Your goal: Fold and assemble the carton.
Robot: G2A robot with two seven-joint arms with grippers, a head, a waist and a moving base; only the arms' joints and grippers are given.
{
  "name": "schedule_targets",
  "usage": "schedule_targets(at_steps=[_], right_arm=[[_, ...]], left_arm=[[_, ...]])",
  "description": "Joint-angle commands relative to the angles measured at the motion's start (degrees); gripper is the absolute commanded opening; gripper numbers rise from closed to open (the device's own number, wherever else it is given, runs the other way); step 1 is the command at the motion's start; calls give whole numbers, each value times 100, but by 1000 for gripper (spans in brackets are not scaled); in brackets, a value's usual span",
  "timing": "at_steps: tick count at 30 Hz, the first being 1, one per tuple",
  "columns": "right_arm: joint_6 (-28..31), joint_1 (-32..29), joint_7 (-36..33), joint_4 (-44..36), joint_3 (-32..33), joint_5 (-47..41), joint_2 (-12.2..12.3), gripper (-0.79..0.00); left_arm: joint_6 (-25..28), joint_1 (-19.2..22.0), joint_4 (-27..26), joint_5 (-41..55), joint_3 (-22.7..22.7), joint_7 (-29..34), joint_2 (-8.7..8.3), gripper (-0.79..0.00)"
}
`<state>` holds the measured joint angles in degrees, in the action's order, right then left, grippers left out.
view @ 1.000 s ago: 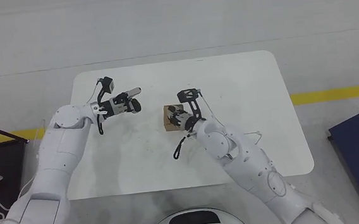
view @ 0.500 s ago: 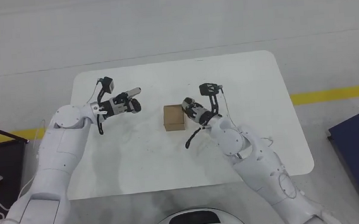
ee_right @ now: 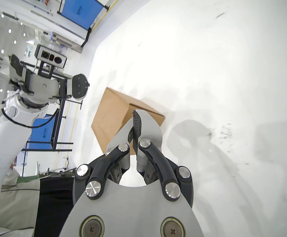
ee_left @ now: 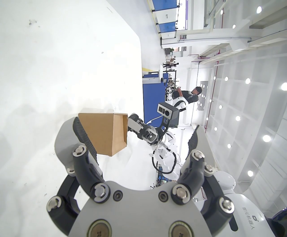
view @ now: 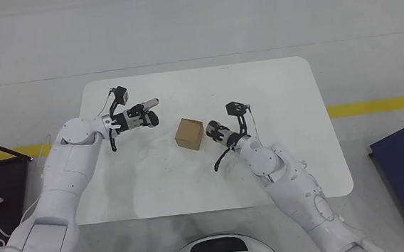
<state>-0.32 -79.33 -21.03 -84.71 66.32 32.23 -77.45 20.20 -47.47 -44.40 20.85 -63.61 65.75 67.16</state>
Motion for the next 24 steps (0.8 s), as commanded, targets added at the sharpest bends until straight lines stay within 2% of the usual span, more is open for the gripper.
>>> schedule_targets(at_steps=[1, 2, 3, 4, 5, 7, 8, 11, 13, 16, 21, 24], right_arm=[[-15, -89, 198, -69, 181, -114, 18, -785], [1, -157, 362, -137, 291, -168, 29, -785], [41, -244, 547, -233, 396, -245, 37, -736], [90, -343, 744, -337, 496, -304, 45, -212], [165, -448, 913, -443, 576, -321, 55, 0], [231, -555, 1019, -535, 641, -339, 66, 0], [217, -534, 996, -517, 628, -340, 64, -761], [236, -561, 1028, -541, 645, -340, 67, -592], [231, -554, 1019, -535, 641, -339, 66, -436], [230, -554, 1018, -535, 641, -338, 66, -265], [231, -555, 1018, -535, 641, -338, 66, -69], [231, -555, 1018, -535, 641, -338, 66, -18]], left_arm=[[0, 0, 0, 0, 0, 0, 0, 0], [0, 0, 0, 0, 0, 0, 0, 0], [0, 0, 0, 0, 0, 0, 0, 0], [0, 0, 0, 0, 0, 0, 0, 0], [0, 0, 0, 0, 0, 0, 0, 0], [0, 0, 0, 0, 0, 0, 0, 0], [0, 0, 0, 0, 0, 0, 0, -1], [0, 0, 0, 0, 0, 0, 0, 0], [0, 0, 0, 0, 0, 0, 0, 0], [0, 0, 0, 0, 0, 0, 0, 0], [0, 0, 0, 0, 0, 0, 0, 0], [0, 0, 0, 0, 0, 0, 0, 0]])
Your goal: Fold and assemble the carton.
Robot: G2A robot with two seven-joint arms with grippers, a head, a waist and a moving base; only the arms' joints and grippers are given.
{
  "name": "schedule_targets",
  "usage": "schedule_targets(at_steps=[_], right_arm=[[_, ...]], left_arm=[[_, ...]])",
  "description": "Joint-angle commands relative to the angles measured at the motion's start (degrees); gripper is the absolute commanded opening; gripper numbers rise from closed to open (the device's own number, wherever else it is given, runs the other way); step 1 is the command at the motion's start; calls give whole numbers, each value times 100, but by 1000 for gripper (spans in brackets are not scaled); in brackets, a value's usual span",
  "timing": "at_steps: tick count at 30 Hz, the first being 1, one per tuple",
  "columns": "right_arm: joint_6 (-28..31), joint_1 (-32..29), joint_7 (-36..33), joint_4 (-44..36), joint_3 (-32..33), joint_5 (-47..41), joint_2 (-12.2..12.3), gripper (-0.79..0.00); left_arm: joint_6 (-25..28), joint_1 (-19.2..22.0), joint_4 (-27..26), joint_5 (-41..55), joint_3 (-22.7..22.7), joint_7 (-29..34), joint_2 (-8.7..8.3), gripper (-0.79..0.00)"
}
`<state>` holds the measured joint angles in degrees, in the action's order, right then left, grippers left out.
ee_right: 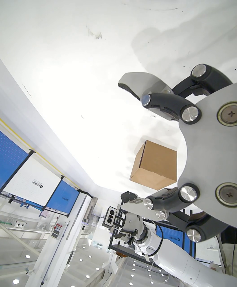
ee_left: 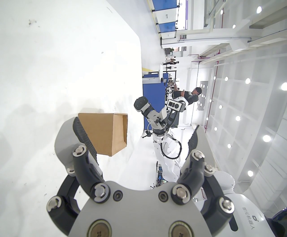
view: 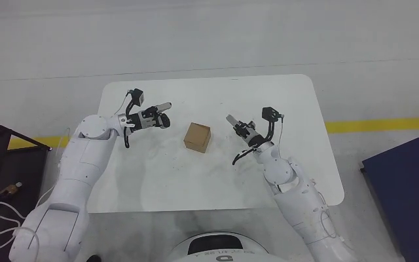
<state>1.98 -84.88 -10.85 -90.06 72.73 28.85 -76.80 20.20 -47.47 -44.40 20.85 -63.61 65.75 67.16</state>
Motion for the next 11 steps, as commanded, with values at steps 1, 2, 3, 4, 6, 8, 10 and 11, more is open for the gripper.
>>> schedule_targets(at_steps=[1, 2, 3, 4, 6, 8, 10, 11], right_arm=[[0, 0, 0, 0, 0, 0, 0, -6], [0, 0, 0, 0, 0, 0, 0, -1], [0, 0, 0, 0, 0, 0, 0, 0], [0, 0, 0, 0, 0, 0, 0, 0], [0, 0, 0, 0, 0, 0, 0, 0], [0, 0, 0, 0, 0, 0, 0, 0], [0, 0, 0, 0, 0, 0, 0, 0], [0, 0, 0, 0, 0, 0, 0, 0]], left_arm=[[0, 0, 0, 0, 0, 0, 0, 0], [0, 0, 0, 0, 0, 0, 0, -1], [0, 0, 0, 0, 0, 0, 0, 0], [0, 0, 0, 0, 0, 0, 0, -1], [0, 0, 0, 0, 0, 0, 0, 0], [0, 0, 0, 0, 0, 0, 0, -1], [0, 0, 0, 0, 0, 0, 0, -1], [0, 0, 0, 0, 0, 0, 0, 0]])
